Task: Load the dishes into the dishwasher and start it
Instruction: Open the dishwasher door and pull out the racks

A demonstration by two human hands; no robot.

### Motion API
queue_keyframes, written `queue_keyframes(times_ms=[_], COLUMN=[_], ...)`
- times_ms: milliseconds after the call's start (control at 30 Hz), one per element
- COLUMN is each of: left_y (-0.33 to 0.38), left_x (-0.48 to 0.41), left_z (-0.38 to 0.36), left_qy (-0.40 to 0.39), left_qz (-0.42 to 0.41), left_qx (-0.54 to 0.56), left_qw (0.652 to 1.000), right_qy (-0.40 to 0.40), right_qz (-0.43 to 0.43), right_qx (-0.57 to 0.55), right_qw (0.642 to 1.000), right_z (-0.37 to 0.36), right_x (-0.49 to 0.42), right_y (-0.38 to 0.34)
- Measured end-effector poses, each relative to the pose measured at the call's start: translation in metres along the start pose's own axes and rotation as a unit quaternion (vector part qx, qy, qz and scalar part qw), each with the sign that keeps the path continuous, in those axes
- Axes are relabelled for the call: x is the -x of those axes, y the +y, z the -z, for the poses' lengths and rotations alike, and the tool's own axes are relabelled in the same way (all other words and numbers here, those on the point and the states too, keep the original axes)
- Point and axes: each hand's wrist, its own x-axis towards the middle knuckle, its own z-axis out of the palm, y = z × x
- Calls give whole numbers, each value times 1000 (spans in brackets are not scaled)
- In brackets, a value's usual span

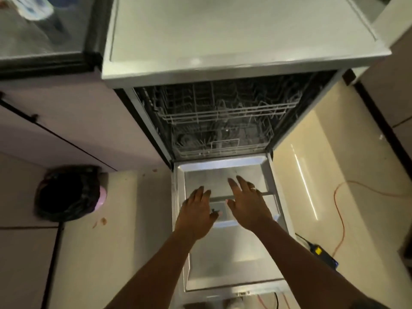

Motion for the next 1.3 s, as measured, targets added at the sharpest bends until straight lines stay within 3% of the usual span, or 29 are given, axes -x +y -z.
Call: queue_keyframes(times_ms=[433, 633, 933, 1100, 1300], left_y=[21, 19, 28, 51, 60], left_x=[-143, -171, -159, -116, -42], left_z=[126, 133, 135, 107, 62], left_qy=[205, 134, 113, 100, 131], left_qz=[1, 42, 60, 103, 86], left_qx=[-76, -124, -169, -126, -63], left_qw=[976, 982, 977, 982, 986], right_qy=[128, 55, 83, 85, 85], right_qz=[30, 47, 34, 2, -22], right_qx=[93, 129, 93, 41, -17], right_qw=[987, 989, 992, 996, 996], right_z=[128, 127, 119, 100, 73], right_x=[-157, -179, -160, -107, -28], right_y=[35, 54, 55, 54, 55])
